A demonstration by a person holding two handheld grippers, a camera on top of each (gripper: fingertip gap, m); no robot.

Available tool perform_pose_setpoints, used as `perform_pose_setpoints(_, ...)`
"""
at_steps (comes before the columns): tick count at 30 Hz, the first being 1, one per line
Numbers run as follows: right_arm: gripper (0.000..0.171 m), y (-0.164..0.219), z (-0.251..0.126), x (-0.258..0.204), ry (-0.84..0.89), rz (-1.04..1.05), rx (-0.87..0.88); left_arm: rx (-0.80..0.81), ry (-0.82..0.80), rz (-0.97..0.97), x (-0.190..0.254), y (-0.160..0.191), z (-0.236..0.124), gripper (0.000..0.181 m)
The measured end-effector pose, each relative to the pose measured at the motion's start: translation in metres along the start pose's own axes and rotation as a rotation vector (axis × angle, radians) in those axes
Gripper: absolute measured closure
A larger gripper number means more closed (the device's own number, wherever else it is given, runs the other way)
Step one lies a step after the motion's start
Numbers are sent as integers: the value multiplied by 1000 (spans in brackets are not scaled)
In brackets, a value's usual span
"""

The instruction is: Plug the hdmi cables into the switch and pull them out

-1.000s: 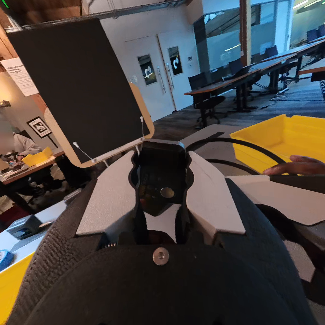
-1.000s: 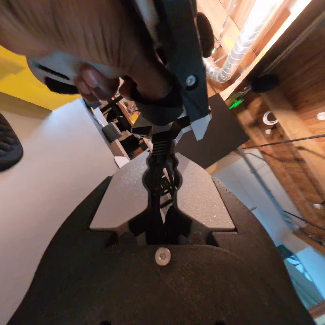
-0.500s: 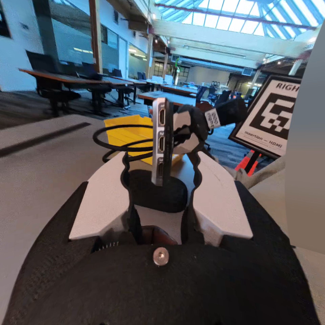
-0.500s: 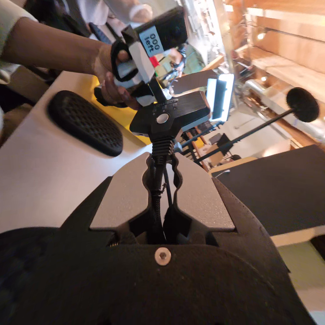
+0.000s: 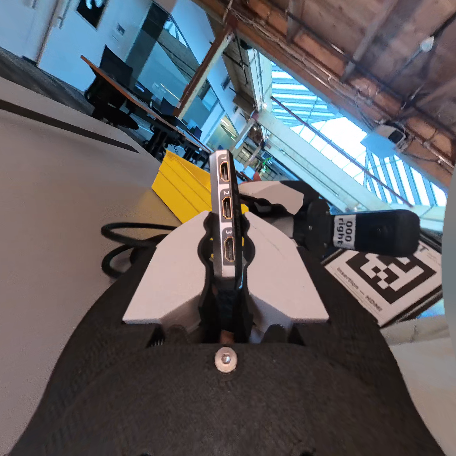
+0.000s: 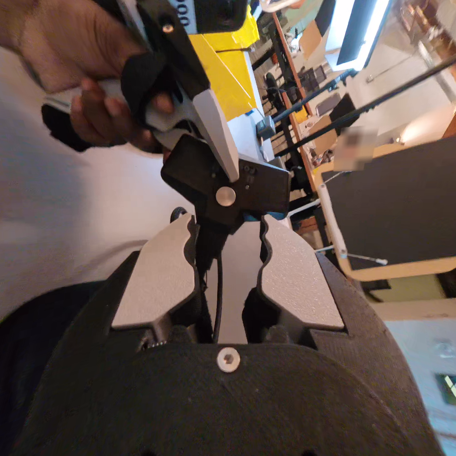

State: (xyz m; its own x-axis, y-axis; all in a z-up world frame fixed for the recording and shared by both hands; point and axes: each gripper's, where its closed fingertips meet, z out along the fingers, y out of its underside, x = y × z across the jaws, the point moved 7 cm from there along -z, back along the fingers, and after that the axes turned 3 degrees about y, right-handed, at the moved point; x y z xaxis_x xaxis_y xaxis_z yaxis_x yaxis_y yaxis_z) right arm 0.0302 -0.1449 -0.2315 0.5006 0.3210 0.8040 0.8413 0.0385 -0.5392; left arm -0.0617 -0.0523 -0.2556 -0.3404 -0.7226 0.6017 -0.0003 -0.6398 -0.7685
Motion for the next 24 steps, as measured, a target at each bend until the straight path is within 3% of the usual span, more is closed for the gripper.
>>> perform_pose_setpoints(7,121,-1,8,-9,24,271,-115,114,-56,7,-2,1,-2,160)
perform_pose_setpoints(13,130,-1,12,-3,-1,126,-184,107,-8,36,4,4,-2,159)
perform_pose_setpoints(17,131,6,-7,-6,-232,-50,-127,88,-24,298,17,-29,-24,126)
perform_pose_setpoints(20,130,28,-10,-20,-458,6,-243,14,-155,592,28,-56,-53,124)
perform_pose_setpoints(24,131,53,0,-41,-574,17,-368,-72,-374,806,42,-87,-96,125)
